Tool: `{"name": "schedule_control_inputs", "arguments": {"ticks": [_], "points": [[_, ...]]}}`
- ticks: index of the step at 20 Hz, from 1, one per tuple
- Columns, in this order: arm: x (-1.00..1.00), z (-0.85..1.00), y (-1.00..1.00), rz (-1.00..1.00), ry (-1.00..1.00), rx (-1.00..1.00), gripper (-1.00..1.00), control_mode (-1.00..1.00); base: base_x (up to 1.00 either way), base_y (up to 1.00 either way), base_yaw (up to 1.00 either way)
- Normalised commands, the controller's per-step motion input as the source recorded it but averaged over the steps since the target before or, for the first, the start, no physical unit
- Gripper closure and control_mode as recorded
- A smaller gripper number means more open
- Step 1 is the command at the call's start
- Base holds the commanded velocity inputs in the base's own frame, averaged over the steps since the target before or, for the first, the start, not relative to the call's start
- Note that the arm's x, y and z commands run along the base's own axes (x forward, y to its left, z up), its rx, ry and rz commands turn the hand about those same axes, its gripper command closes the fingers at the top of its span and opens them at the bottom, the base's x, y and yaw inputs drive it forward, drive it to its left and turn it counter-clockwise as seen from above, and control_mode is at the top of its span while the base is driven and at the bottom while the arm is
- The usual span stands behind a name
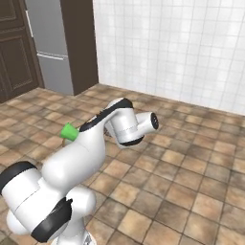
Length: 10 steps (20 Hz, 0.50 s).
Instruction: Place the cup inside the bowl on the dining table and move the bowl to any counter.
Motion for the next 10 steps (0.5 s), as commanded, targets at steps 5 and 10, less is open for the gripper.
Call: {"name": "schedule_control_inputs", "arguments": {"ticks": [5, 10], "points": [[0.00, 0.00, 0.00, 0.00, 0.00, 0.00, 1.00, 1.00, 0.05, 0.29, 0.18], [0.00, 0.00, 0.00, 0.00, 0.00, 0.00, 1.00, 1.00, 0.02, 0.44, 0.21]]}}
